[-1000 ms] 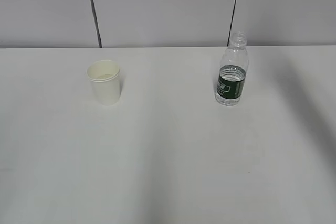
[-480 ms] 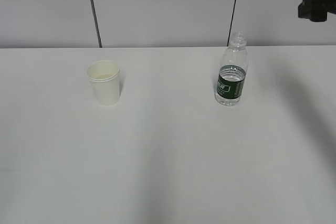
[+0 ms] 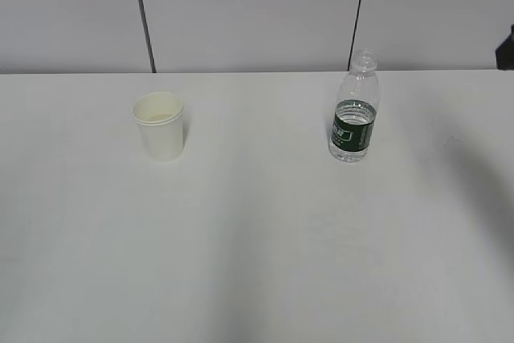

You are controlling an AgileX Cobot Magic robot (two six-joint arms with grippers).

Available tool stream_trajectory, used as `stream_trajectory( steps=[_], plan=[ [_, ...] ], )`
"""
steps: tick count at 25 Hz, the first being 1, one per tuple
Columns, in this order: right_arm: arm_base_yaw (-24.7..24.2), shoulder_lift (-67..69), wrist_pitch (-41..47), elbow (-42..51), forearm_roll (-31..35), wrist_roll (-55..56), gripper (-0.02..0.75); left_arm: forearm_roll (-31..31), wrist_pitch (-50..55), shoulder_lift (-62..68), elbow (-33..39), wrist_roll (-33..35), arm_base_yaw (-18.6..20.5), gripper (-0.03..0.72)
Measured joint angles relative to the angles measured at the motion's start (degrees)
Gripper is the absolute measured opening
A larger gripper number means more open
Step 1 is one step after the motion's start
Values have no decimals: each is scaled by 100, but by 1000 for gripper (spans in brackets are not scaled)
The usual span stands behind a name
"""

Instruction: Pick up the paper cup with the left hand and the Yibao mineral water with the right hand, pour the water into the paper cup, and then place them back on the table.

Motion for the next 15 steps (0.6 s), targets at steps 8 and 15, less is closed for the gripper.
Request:
stream_trajectory(
  steps=[8,15],
  plan=[
    [0,-1383,1184,622,-296,-20,585,0,0,0,0,0,0,370],
    [0,-2741,1894,1090,-200,52,585,0,0,0,0,0,0,370]
  ],
)
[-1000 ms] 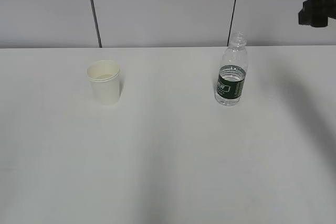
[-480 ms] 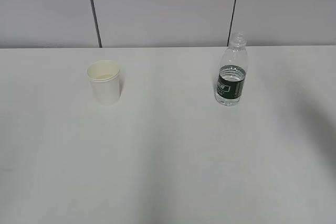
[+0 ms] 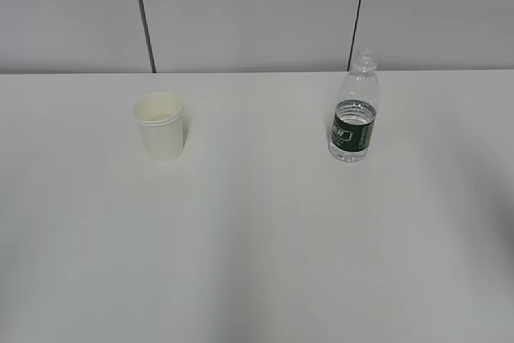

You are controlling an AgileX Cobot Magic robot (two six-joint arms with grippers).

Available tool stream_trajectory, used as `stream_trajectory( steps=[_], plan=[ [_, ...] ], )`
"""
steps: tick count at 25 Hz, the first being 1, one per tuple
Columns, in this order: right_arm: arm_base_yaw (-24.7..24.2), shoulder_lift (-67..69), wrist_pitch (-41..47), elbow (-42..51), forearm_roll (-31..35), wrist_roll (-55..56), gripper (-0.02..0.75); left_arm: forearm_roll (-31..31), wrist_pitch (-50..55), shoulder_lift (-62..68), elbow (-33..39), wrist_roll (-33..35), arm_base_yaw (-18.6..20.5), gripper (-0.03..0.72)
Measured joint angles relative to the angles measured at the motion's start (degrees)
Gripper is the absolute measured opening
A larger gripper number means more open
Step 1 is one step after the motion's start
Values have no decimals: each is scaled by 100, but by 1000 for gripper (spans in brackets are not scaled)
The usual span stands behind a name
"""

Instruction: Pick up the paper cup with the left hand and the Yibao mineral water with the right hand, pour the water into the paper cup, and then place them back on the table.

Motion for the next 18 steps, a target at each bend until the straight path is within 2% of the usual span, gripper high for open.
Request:
stream_trajectory(
  steps=[4,5,8,18],
  plan=[
    [0,-278,136,133,54,14,585,0,0,0,0,0,0,370],
    [0,-918,608,471,52,13,585,0,0,0,0,0,0,370],
    [0,-1377,848,825,66,16,585,0,0,0,0,0,0,370],
    [0,-2865,739,1636,92,39,585,0,0,0,0,0,0,370]
  ],
)
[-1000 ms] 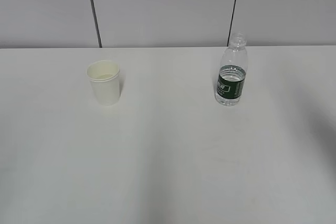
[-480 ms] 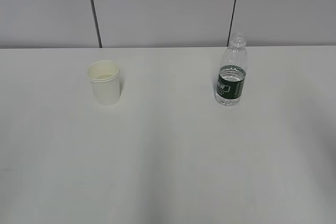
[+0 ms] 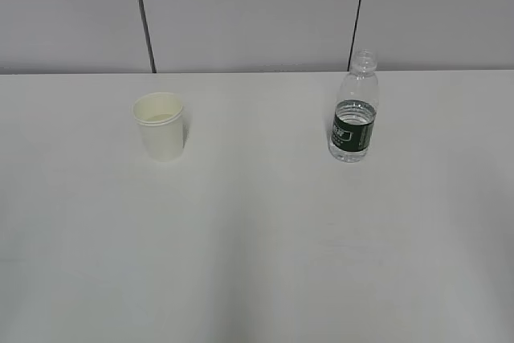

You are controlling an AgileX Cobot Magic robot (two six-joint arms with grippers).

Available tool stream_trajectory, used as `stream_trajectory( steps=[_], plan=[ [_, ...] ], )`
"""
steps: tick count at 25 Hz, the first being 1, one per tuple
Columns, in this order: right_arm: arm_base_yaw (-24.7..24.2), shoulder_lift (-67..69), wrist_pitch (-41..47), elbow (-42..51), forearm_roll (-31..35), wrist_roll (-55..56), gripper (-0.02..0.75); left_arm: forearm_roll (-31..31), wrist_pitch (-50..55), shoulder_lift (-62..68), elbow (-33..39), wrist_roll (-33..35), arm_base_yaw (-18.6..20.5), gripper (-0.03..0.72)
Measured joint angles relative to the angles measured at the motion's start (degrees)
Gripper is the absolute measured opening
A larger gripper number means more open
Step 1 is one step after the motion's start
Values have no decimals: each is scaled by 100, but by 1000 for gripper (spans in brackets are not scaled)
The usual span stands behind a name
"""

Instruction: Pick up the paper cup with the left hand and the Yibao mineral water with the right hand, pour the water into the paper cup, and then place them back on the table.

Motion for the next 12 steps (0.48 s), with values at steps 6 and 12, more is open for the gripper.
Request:
stream_trajectory(
  steps=[6,12],
  plan=[
    [0,-920,-52,370,0,11,585,0,0,0,0,0,0,370],
    [0,-1974,-89,380,0,11,585,0,0,0,0,0,0,370]
  ],
)
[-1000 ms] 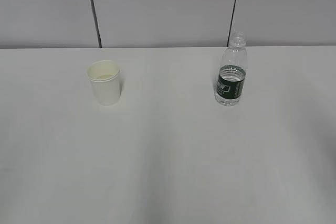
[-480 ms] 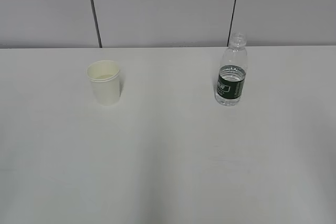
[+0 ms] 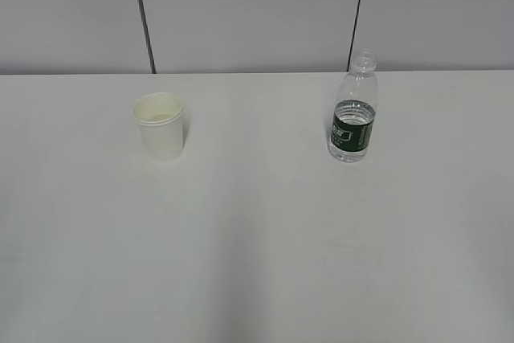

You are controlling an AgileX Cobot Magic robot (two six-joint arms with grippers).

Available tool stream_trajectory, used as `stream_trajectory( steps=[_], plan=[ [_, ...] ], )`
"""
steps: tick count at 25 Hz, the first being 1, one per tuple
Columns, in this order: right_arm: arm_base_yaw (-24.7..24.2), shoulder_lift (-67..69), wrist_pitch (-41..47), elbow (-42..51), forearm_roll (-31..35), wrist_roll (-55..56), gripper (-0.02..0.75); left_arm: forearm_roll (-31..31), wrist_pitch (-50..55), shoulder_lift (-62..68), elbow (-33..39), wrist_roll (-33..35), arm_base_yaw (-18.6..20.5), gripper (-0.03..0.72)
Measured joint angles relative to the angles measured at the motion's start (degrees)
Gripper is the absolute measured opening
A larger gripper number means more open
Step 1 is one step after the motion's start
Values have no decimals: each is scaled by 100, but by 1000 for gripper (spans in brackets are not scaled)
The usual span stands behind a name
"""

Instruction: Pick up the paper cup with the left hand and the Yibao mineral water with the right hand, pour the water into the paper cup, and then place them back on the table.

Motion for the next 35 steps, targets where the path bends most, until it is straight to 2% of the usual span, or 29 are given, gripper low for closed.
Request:
stream_trajectory(
  steps=[9,13,16,35],
  plan=[
    [0,-48,78,0,49,0,585,-4,-5,0,0,0,0,370],
    [0,-48,383,145,509,21,585,-4,-5,0,0,0,0,370],
    [0,-48,466,185,568,21,585,-4,-5,0,0,0,0,370],
    [0,-48,502,185,296,21,585,-4,-5,0,0,0,0,370]
  ],
)
